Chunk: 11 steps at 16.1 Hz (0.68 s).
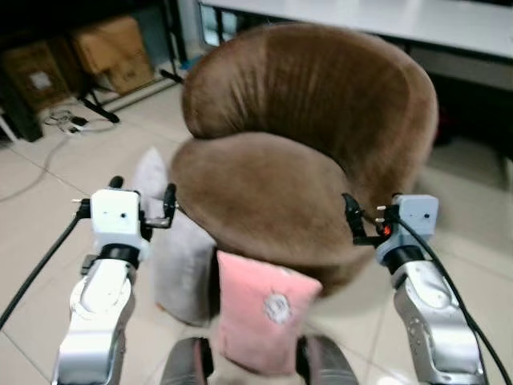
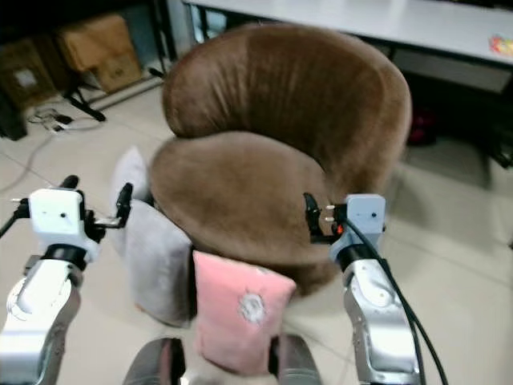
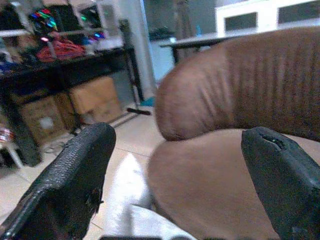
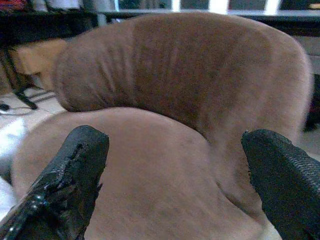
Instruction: Move the pillow to the sofa from floor
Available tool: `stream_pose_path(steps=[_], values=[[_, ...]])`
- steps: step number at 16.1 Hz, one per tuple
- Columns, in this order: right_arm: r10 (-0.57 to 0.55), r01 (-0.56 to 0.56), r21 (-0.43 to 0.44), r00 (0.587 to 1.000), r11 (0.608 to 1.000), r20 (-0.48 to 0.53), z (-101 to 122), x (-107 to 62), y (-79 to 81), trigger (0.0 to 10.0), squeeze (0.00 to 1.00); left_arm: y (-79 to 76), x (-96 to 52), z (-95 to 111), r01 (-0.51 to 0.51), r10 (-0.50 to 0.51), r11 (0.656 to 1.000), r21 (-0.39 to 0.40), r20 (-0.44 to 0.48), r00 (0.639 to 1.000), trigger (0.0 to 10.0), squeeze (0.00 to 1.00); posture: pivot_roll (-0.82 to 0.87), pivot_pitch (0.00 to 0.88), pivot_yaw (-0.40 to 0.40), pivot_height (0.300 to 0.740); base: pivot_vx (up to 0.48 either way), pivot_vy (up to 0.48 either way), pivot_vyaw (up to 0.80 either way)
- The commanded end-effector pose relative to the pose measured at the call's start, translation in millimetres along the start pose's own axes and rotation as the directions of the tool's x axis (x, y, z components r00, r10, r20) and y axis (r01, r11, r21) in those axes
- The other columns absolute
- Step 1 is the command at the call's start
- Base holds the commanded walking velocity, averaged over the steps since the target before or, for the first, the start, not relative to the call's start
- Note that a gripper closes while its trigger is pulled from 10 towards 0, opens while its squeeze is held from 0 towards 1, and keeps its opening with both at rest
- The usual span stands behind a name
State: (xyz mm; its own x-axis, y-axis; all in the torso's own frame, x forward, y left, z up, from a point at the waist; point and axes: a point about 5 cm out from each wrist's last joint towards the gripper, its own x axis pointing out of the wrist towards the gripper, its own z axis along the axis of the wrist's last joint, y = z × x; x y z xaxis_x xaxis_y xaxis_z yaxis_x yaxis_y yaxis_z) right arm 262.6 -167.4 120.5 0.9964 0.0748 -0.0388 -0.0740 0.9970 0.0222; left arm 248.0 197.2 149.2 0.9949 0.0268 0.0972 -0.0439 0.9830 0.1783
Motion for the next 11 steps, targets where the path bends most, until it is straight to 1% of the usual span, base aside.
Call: stream_pose_path(steps=[1, 2, 5, 7, 9, 11], values=[[0.038, -0.037, 0.029, 0.999, 0.999, -0.008, 0.4, 1.2, 8.4, 10.0, 0.00, 5.6, -0.1, 0.0, -0.020, 0.020, 1.000, 0.018, -0.005, 1.000, 10.0, 1.00, -0.17, 0.000, 0.020, 0.612, 0.356, 0.000, 0.00], [0.038, -0.038, 0.028, 0.999, 0.999, -0.014, 0.0, 1.1, 8.4, 10.0, 0.00, 5.6, -0.1, -0.2, -0.023, 0.023, 0.999, 0.023, -0.006, 1.000, 10.0, 1.00, -0.17, 0.000, 0.020, 0.607, 0.000, 0.000, 0.00], [0.043, -0.043, 0.033, 0.999, 0.999, -0.006, 0.3, 1.1, 7.3, 10.0, 0.00, 4.4, -0.1, -0.6, -0.034, 0.034, 0.999, 0.030, -0.003, 0.999, 10.0, 0.87, -0.17, 0.000, 0.018, 0.577, 0.000, 0.000, 0.00], [0.048, -0.047, 0.035, 0.999, 0.998, -0.010, 0.2, 1.4, 7.6, 10.0, 0.00, 4.0, -0.1, -0.3, -0.034, 0.034, 0.999, 0.034, 0.000, 0.999, 10.0, 0.84, -0.17, 0.000, 0.017, 0.557, 0.000, 0.000, 0.00], [0.052, -0.052, 0.036, 0.999, 0.998, -0.012, 0.1, 1.3, 7.6, 10.0, 0.00, 3.7, -0.3, -0.4, -0.038, 0.038, 0.999, 0.034, -0.001, 0.999, 10.0, 0.75, -0.17, 0.000, 0.014, 0.537, 0.000, 0.000, 0.00], [0.054, -0.053, 0.038, 0.998, 0.998, -0.016, -0.4, 1.4, 7.4, 10.0, 0.00, 2.8, -0.4, -1.0, -0.042, 0.042, 0.998, 0.040, -0.005, 0.999, 10.0, 0.59, -0.17, 0.000, 0.013, 0.517, 0.000, 0.000, 0.00]])
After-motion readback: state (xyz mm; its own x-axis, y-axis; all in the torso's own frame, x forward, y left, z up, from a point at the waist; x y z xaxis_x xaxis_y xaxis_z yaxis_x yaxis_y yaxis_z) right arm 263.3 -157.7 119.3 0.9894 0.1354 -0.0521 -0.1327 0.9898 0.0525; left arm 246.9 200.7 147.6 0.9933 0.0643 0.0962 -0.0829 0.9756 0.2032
